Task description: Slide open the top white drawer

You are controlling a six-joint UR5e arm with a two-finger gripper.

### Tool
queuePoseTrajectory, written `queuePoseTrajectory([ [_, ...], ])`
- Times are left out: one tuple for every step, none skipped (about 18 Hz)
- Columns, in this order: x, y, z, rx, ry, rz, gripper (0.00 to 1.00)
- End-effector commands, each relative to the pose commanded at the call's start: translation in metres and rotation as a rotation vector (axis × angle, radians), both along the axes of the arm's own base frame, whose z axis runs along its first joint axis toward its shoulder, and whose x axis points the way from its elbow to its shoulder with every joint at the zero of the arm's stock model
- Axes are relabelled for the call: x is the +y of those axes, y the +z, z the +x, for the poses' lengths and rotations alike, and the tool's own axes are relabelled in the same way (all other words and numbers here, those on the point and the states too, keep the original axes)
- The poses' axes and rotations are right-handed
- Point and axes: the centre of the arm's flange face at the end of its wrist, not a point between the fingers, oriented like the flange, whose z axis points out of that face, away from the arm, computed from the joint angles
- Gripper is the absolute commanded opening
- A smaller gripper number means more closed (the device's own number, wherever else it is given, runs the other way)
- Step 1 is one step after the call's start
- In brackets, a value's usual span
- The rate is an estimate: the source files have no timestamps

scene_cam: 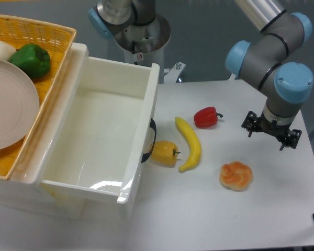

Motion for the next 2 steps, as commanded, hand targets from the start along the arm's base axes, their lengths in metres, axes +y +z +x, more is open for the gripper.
queuePoseTrajectory([
  [-0.0015, 0.0007, -0.0014, 0.001, 0.003, 0.002, 1.0],
  [-0.0031, 0.0006, -0.0026, -0.003, 0.005, 0.013, 1.0],
])
